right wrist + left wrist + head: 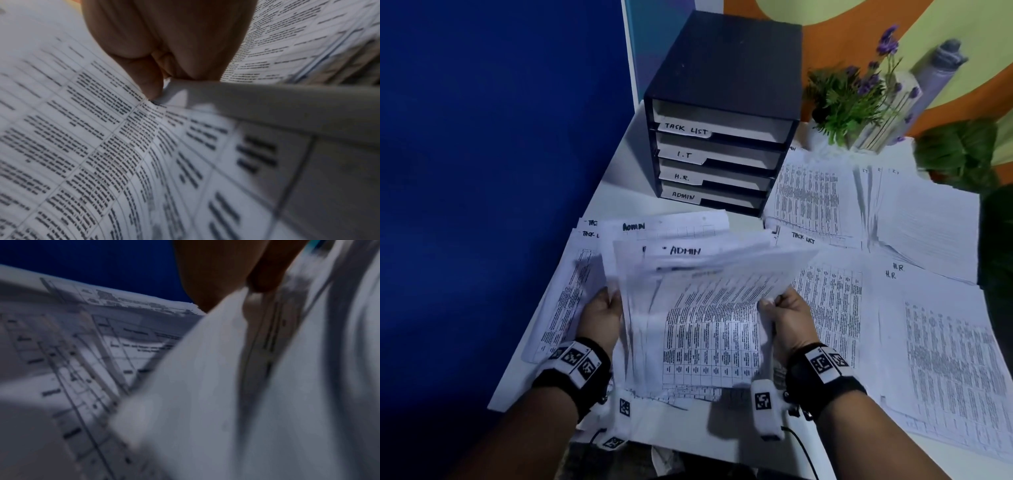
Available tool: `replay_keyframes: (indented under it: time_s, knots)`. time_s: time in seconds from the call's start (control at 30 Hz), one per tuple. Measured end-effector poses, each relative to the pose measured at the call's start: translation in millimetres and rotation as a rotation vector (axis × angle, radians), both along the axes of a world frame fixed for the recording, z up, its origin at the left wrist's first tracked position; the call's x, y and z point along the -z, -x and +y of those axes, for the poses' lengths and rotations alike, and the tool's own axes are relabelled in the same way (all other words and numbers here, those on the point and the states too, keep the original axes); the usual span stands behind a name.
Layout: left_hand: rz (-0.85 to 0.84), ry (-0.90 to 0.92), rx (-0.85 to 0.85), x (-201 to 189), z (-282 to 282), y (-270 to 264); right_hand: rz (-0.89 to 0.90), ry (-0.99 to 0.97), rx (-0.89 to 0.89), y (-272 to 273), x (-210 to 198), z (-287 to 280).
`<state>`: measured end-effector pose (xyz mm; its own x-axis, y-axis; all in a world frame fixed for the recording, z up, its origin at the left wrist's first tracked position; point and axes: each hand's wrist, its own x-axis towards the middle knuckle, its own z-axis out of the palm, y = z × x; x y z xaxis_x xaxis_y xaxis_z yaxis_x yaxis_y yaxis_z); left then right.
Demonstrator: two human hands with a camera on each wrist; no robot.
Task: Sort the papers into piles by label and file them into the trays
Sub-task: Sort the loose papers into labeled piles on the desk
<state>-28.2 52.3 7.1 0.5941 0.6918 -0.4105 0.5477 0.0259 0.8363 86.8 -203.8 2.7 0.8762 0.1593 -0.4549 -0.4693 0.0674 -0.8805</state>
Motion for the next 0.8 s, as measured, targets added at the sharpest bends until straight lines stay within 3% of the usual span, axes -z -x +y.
replay_keyframes:
  time_s: [0.1, 0.3, 0.43, 0.57, 0.73, 0.8]
  knots:
    - [0.01, -0.041, 0.058, 2.9, -0.2, -0.6, -0.025, 0.013, 0.019, -4.3, 1.9, 2.1]
    - [-0.054, 0.159, 0.064, -8.3, -13.8, 0.0, -0.007, 0.069, -0.007, -7.9, 1.8, 4.8]
    - [-0.122, -0.016, 0.175, -28.6, -36.1, -11.1, -0.004, 0.084, -0.07, -8.2, -1.8, 7.2]
    - [-0.236, 0.008, 0.157, -49.4, -36.5, -23.6, -0.032, 0.003, -0.119, -16.4, -31.7, 9.6]
    - [-0.522, 0.074, 0.101, -87.1, -35.7, -38.0, -0.399, -0.019, -0.054, -18.2, -85.6, 20.7]
    - [-0.54, 0.036, 0.053, -91.2, -38.4, -40.2, -0.429, -0.042, -0.054, -12.6, -92.0, 22.6]
